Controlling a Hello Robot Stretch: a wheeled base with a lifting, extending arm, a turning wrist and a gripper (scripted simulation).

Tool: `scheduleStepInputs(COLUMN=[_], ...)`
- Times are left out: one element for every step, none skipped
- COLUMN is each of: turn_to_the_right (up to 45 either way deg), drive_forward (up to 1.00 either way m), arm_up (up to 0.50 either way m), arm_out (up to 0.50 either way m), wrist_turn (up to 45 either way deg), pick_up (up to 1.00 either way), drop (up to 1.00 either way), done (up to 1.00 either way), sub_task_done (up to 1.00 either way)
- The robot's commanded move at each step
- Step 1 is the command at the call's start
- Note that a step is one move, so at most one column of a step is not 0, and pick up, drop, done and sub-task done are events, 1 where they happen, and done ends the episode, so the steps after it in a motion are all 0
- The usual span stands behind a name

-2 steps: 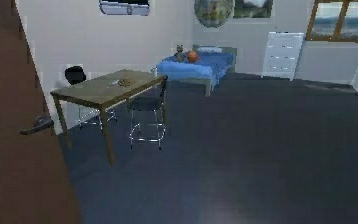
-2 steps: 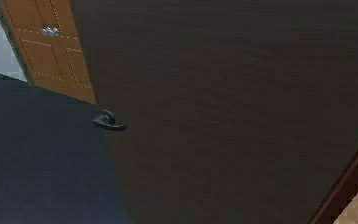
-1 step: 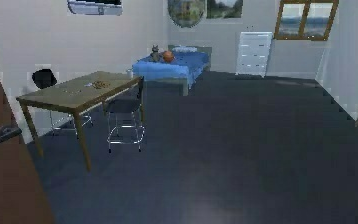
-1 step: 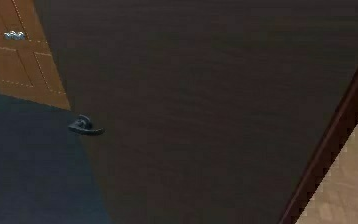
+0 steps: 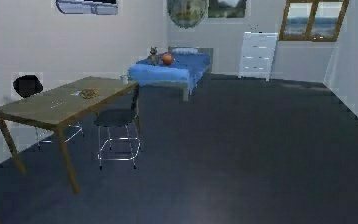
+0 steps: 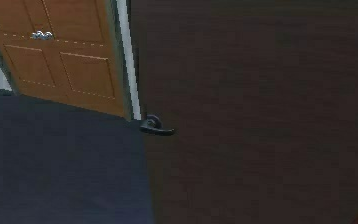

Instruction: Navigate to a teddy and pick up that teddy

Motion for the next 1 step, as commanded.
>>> scheduleStepInputs(turn_to_the_right=[9.0], drive_forward=[0.0], arm_up=[0.0], arm_out=[0.0], wrist_turn=[0.0], pick_up=[0.0], drop=[0.0], done=[0.0], sub_task_done=[0.0])
